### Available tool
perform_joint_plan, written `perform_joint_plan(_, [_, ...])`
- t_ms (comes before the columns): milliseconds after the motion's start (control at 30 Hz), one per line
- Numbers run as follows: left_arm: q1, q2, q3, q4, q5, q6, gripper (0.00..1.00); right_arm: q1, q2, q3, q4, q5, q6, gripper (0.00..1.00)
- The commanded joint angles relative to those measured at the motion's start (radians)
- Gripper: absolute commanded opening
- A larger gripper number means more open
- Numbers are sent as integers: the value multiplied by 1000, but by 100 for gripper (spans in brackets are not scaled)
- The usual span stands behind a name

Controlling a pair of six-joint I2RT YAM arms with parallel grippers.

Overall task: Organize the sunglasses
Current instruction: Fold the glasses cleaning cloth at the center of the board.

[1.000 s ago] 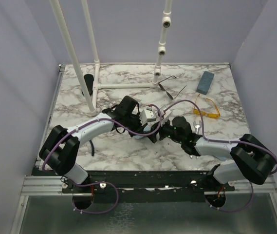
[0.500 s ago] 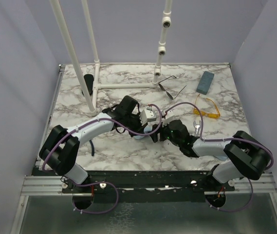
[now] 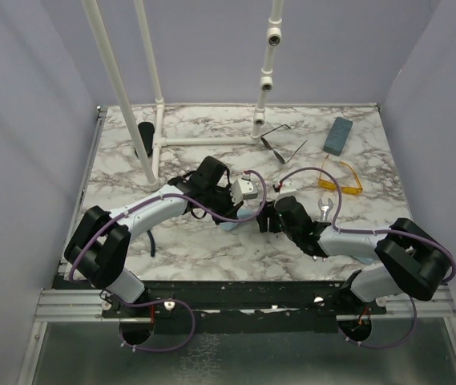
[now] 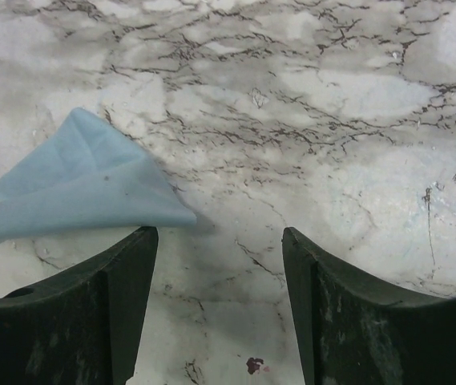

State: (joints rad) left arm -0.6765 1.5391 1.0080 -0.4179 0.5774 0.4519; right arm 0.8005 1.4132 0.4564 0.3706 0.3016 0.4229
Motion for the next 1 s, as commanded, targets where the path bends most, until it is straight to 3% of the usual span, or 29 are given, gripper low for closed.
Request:
perform_joint_plan(0, [-5,-9,37,-18,37,0,0,5,-13,18,-67,-14,-55,68])
perform_joint_plan(133, [-5,5,62,-18,56,-13,0,26,5,-4,0,-105,-113,71])
perform_joint_plan(333, [-14,10,80,-19,66,-28,0,59,-20,-66,201,-117,-126,77])
perform_joint_plan(967, [-23,-10,106,-21,81,-50,0,123,50,-72,332,-120,-131,87])
